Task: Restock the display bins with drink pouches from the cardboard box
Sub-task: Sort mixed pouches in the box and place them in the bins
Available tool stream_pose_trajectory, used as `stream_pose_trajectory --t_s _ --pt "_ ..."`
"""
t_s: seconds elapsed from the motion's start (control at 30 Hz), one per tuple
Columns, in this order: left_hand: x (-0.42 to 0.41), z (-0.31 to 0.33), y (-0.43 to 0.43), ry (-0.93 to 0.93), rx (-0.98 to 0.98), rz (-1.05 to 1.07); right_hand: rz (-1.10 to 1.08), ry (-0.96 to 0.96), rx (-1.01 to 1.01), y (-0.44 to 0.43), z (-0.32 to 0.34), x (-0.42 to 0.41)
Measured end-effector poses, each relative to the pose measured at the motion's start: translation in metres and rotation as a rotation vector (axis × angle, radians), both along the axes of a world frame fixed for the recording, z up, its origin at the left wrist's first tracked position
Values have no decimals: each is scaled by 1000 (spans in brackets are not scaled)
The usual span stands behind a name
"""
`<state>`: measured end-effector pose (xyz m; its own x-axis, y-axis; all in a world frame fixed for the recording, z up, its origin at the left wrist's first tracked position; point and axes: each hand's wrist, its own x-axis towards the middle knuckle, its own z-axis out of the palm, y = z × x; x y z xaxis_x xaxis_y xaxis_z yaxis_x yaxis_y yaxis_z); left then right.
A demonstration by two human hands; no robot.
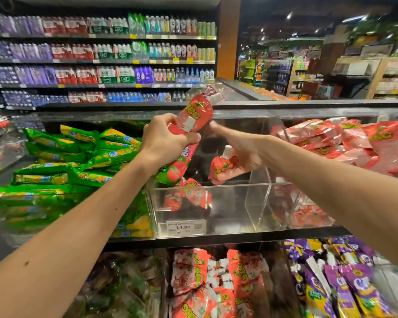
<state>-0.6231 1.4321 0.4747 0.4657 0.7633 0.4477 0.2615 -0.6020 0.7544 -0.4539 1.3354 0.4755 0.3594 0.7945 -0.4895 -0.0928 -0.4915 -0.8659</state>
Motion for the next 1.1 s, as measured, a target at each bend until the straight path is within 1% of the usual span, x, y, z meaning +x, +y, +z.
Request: stream_pose_trajectory --t_s 0.1,0.17,0.27,0.37,0.47,0.57,0.63,0.7,0.73,0.77,0.87,1.0,1.1 --pt "-1 -6 -2 -17 64 -21 205 -163 -184 9 -8 -1" --pt "0 -10 -1 -29 106 -24 278 -256 -287 16 -14 -4" --pt "1 -14 1 -83 159 -27 246 -477 -364 34 -28 -1" --pt "0 -19 5 -158 191 -36 209 -640 -489 51 -37 -1" --pt "0 -25 9 -177 255 -63 158 -698 -601 66 -51 3" --pt "1 -27 10 -170 289 -87 207 -763 -690 76 -68 7" --pt "1 -27 11 -178 280 -91 287 -820 -743 72 -69 4" --pt "2 -28 11 -196 263 -90 357 -836 -760 63 -62 -3" --pt "3 -28 10 -200 258 -87 385 -827 -723 62 -61 -1" --pt "3 -28 10 -199 256 -85 379 -796 -686 61 -61 -1" --pt "2 -29 7 -184 253 -92 352 -663 -671 66 -70 -2" --pt "0 -28 5 -179 257 -105 328 -514 -544 74 -71 -8" --pt "0 -28 5 -155 276 -98 333 -532 -545 73 -67 -8"
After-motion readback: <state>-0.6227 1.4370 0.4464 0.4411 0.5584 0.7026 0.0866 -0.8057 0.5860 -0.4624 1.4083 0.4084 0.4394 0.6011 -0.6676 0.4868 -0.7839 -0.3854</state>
